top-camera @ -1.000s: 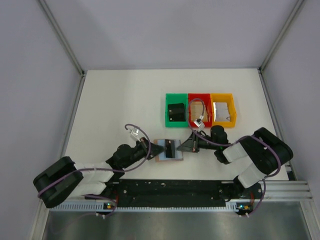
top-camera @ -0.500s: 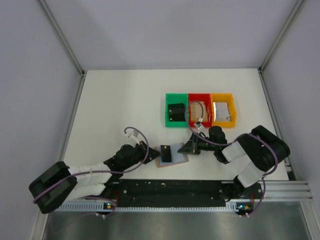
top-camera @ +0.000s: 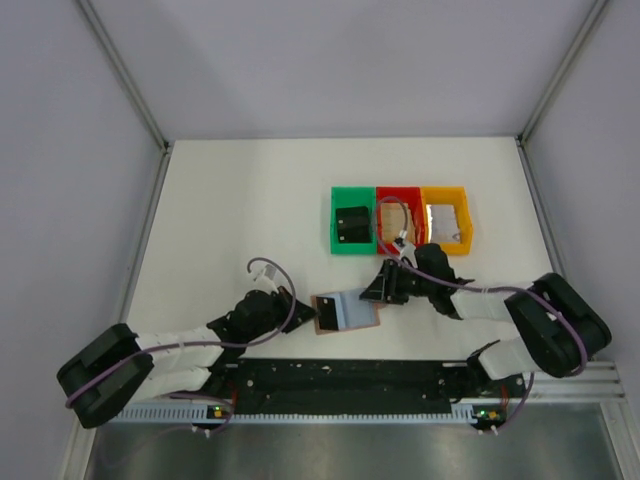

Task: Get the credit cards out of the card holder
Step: Remove the credit card from the card holder.

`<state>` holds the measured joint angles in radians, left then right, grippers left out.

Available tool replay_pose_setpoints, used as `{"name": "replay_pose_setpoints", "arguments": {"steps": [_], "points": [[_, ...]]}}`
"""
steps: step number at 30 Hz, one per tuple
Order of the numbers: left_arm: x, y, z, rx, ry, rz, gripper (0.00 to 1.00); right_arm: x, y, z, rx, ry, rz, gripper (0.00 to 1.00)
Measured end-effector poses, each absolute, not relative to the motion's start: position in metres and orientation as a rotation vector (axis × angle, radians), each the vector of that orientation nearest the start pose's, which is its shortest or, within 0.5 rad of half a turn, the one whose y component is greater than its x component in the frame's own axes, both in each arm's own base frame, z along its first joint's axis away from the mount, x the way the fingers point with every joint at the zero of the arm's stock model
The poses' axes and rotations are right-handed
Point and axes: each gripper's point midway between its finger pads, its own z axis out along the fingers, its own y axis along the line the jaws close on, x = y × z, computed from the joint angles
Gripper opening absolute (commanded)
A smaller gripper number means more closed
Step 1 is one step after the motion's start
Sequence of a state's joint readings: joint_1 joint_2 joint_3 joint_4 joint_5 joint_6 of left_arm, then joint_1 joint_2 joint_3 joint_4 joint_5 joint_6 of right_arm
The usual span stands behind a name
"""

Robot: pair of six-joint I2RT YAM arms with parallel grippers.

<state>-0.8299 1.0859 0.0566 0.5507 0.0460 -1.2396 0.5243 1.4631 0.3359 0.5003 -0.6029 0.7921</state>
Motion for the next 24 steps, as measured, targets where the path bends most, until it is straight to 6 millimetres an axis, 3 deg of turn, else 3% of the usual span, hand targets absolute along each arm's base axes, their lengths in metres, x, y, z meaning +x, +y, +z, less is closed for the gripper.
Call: {"name": "replay_pose_setpoints", "arguments": {"steps": [4, 9, 13, 16, 24], "points": [[0.165, -0.246, 0.058, -0.439, 2.22, -1.283, 0.0, 0.208, 0.241, 0.053, -0.086, 2.389, 1.156, 0.57], [0.168, -0.249, 0.074, -0.428, 2.157, -1.33, 0.0, 0.208, 0.239, 0.071, -0.135, 2.327, 1.12, 0.58], [0.17, -0.251, 0.08, -0.427, 2.131, -1.353, 0.0, 0.197, 0.252, 0.069, -0.18, 2.343, 1.184, 0.58], [0.173, -0.256, 0.098, -0.426, 2.062, -1.417, 0.0, 0.187, 0.268, 0.067, -0.2, 2.36, 1.273, 0.6], [0.177, -0.259, 0.129, -0.415, 1.941, -1.513, 0.0, 0.188, 0.295, 0.096, -0.164, 2.231, 1.536, 0.6]]}}
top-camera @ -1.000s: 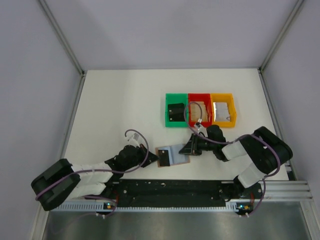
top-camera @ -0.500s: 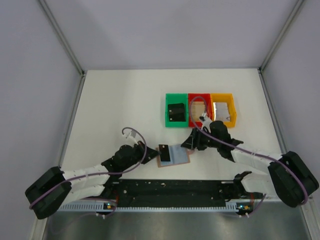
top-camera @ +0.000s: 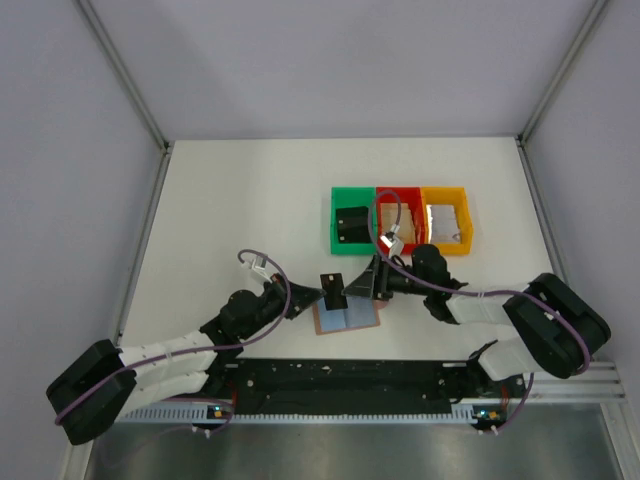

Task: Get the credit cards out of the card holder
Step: Remove the credit card from the card holder, then place the credit card in the storage box.

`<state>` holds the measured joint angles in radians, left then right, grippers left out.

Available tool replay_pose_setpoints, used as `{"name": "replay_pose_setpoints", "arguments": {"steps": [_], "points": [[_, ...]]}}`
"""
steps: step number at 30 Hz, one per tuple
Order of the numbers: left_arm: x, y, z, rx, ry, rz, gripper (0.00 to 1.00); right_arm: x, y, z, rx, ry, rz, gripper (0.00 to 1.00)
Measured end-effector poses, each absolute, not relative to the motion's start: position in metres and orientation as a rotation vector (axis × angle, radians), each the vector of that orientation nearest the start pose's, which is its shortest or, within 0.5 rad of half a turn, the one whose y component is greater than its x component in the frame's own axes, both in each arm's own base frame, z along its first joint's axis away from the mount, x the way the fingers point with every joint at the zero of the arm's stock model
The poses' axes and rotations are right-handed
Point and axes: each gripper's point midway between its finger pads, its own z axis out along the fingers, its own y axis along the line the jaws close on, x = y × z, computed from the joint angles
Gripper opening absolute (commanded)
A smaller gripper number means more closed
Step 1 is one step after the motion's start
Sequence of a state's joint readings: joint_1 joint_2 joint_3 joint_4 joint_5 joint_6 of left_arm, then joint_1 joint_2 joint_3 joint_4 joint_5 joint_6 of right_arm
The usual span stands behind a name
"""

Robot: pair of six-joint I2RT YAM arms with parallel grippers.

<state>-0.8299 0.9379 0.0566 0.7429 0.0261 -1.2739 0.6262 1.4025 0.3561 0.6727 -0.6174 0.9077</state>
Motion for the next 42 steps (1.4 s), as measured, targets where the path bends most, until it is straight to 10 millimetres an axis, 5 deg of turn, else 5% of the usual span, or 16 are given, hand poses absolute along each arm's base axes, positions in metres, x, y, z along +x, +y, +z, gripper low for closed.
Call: {"name": "replay_pose_setpoints", "arguments": {"steps": [10, 19, 21, 28, 34, 42], "points": [[0.18, -0.257, 0.144, -0.431, 1.878, -1.546, 0.0, 0.181, 0.308, 0.126, -0.185, 2.106, 1.739, 0.5], [0.184, -0.254, 0.155, -0.45, 1.822, -1.551, 0.0, 0.172, 0.314, 0.136, -0.216, 2.072, 1.83, 0.0], [0.185, -0.253, 0.157, -0.454, 1.814, -1.549, 0.0, 0.171, 0.314, 0.139, -0.225, 2.061, 1.842, 0.0], [0.185, -0.25, 0.16, -0.448, 1.795, -1.536, 0.44, 0.168, 0.312, 0.142, -0.26, 2.052, 1.834, 0.0], [0.186, -0.231, 0.181, -0.42, 1.696, -1.48, 0.86, 0.181, 0.298, 0.14, -0.351, 2.11, 1.645, 0.0], [0.192, -0.194, 0.173, -0.3, 1.769, -1.104, 0.97, 0.228, 0.28, 0.166, -0.596, 2.158, 1.216, 0.0]]}}
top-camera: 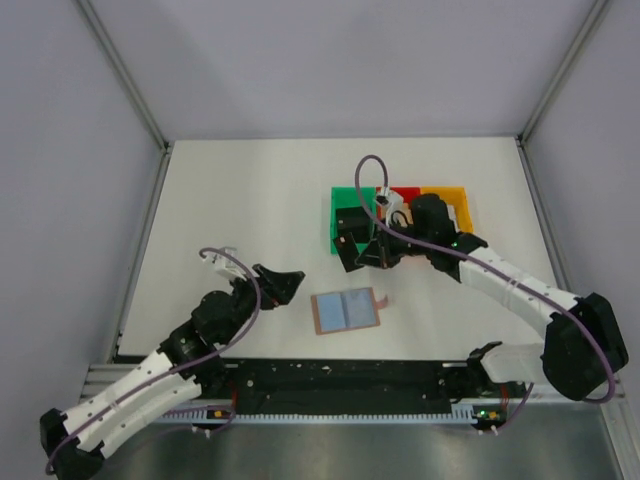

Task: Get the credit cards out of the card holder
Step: Place the credit card in the storage box.

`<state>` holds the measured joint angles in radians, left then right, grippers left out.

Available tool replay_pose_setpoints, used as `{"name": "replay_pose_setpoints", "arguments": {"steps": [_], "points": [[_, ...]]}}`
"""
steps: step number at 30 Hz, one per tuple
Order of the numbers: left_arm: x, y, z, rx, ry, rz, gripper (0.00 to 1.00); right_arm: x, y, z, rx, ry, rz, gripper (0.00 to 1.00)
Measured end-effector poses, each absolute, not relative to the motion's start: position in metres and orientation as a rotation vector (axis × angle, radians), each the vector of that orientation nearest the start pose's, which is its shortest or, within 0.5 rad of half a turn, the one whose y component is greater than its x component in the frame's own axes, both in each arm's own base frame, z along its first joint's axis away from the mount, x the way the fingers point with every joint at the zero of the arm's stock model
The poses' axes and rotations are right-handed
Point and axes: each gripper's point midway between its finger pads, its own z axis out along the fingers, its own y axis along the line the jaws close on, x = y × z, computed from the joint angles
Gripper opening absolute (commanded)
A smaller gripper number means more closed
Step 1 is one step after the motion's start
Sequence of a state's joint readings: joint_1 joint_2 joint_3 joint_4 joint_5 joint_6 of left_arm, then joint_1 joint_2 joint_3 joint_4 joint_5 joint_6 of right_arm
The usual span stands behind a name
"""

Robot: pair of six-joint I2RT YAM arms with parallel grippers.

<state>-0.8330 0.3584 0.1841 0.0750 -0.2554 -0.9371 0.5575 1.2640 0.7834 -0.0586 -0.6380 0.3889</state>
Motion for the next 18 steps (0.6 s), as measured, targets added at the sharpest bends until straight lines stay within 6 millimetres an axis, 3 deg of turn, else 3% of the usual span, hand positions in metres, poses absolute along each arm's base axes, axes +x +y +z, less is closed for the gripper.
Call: {"name": "replay_pose_setpoints", "arguments": {"steps": [9, 12, 18], "points": [[0.211, -0.159, 0.247, -0.082, 1.878, -0.644, 0.99, 0.278, 0.247, 0.166, -0.829, 2.275, 0.761, 0.0], [0.224, -0.141, 0.251, -0.056, 1.943, -0.502, 0.99, 0.295, 0.24, 0.169, -0.92, 2.282, 0.636, 0.0], [0.237, -0.086, 0.23, -0.07, 2.04, -0.285, 0.99, 0.325, 0.232, 0.167, -1.138, 2.263, 0.45, 0.0]]}}
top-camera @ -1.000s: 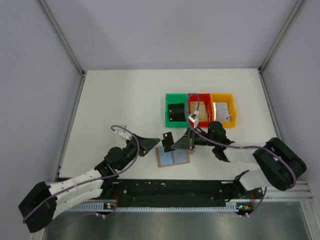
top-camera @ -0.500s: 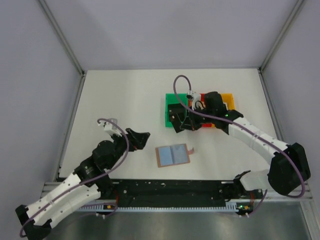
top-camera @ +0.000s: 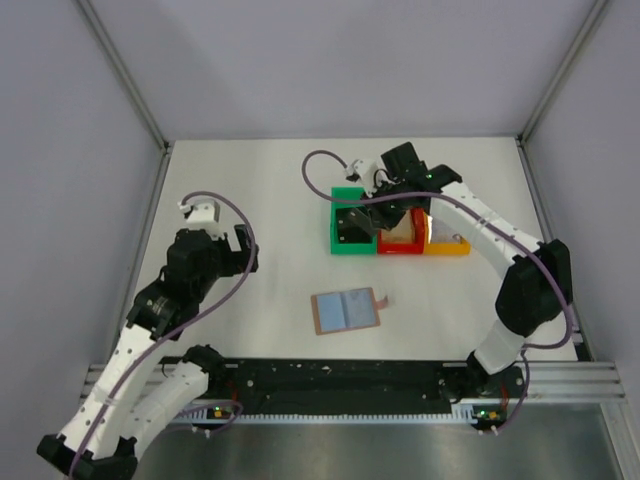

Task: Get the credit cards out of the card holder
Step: Place the credit card in the storage box.

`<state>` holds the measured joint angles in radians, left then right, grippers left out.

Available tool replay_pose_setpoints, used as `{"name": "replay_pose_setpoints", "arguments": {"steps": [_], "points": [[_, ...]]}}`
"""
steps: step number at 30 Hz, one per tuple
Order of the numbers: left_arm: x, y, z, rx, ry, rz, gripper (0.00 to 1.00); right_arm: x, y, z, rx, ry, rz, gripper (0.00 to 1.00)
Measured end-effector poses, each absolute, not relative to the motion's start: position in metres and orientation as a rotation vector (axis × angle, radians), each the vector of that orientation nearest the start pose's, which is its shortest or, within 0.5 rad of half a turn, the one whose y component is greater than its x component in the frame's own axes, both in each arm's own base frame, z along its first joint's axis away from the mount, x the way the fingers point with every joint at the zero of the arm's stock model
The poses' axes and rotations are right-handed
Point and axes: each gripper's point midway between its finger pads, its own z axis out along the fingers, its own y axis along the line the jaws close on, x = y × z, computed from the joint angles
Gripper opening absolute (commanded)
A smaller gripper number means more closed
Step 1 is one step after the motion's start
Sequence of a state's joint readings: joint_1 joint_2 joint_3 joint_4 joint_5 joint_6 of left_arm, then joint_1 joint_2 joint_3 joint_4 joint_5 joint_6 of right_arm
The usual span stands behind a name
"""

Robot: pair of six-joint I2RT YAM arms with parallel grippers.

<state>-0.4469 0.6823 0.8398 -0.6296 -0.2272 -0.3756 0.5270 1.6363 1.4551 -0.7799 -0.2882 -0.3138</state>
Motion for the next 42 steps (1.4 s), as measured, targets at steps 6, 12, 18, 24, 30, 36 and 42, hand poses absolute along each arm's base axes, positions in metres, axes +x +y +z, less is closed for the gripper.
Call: {"name": "replay_pose_setpoints", "arguments": {"steps": [6, 12, 18, 24, 30, 36, 42], "points": [[0.233, -0.065, 0.234, -0.048, 1.946, -0.211, 0.99, 0.353, 0.231, 0.154, -1.36, 2.238, 0.323, 0.0], [0.229, -0.04, 0.233, -0.099, 1.889, -0.104, 0.99, 0.368, 0.234, 0.139, -1.535, 2.185, 0.246, 0.0], [0.228, -0.026, 0.24, -0.145, 1.84, -0.045, 0.99, 0.37, 0.251, 0.133, -1.693, 2.088, 0.218, 0.0], [0.229, -0.021, 0.242, -0.169, 1.829, -0.023, 0.99, 0.365, 0.269, 0.116, -1.809, 2.028, 0.233, 0.0], [0.229, -0.02, 0.242, -0.172, 1.828, -0.021, 0.99, 0.36, 0.271, 0.106, -1.848, 2.032, 0.262, 0.0], [0.23, -0.019, 0.242, -0.176, 1.828, -0.018, 0.99, 0.357, 0.273, 0.105, -1.851, 2.026, 0.313, 0.0], [0.23, -0.018, 0.241, -0.178, 1.828, -0.016, 0.99, 0.354, 0.271, 0.099, -1.836, 2.037, 0.382, 0.0]]}}
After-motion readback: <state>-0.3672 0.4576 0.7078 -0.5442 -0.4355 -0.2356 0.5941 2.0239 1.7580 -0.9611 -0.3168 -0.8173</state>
